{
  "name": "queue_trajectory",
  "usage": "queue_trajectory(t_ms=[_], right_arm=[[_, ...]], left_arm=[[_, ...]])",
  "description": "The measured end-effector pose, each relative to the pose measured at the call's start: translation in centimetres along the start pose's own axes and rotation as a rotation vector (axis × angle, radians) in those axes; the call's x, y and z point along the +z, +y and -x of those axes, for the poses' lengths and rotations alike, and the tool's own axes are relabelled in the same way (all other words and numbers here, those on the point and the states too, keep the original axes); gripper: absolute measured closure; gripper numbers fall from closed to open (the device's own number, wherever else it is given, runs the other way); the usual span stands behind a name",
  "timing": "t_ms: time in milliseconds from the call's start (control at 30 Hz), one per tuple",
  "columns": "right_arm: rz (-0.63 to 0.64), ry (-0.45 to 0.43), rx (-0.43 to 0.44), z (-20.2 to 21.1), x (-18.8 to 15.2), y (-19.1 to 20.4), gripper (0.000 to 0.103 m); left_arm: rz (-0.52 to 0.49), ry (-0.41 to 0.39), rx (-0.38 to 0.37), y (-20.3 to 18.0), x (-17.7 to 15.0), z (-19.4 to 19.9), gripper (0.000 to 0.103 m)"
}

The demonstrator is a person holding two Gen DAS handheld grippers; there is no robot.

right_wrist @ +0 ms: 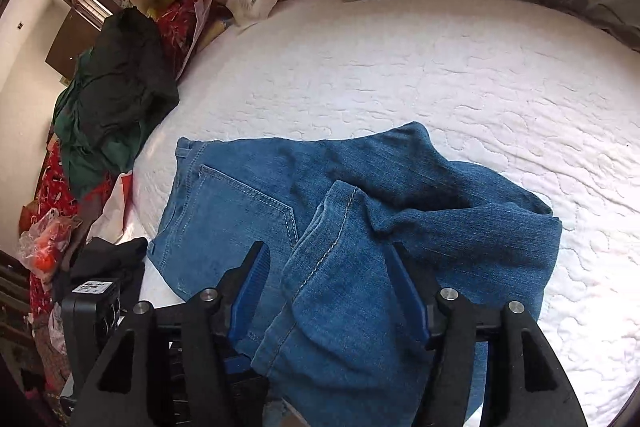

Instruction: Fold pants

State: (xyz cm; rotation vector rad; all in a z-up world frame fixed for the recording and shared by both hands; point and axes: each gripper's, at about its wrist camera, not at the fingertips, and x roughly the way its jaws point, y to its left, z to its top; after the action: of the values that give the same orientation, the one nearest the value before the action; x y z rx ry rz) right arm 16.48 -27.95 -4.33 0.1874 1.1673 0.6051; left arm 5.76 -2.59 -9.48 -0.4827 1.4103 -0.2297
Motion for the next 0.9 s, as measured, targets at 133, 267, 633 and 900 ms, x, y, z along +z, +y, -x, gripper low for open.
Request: queue_trajectory(t_ms=[133,267,633,900], right_arm=[[-0.011,-0.002,-0.003,0.7,0.6,1.2,0.04],[0.0,0.011,0.002,-0.2,1.8,3.5,0.039],[0.191,0.113,-0.011,-8.0,7.3,12.9,0.034],[0.387,0.218,-0.068,-14.9,9.2,18.6,0.031]], left_arm=[[0.07,-0.088,-0.033,3.9,-0.1,3.4,0.071],[0.253,-0.174,-0.083,10.0,-0.1,6.9,0.071],[0.744,-0.234,-0.372,23.2,-1.4,7.1,0.045],[0.809,-0.221,-0.515,22.2,-0.1,4.7,0.043]])
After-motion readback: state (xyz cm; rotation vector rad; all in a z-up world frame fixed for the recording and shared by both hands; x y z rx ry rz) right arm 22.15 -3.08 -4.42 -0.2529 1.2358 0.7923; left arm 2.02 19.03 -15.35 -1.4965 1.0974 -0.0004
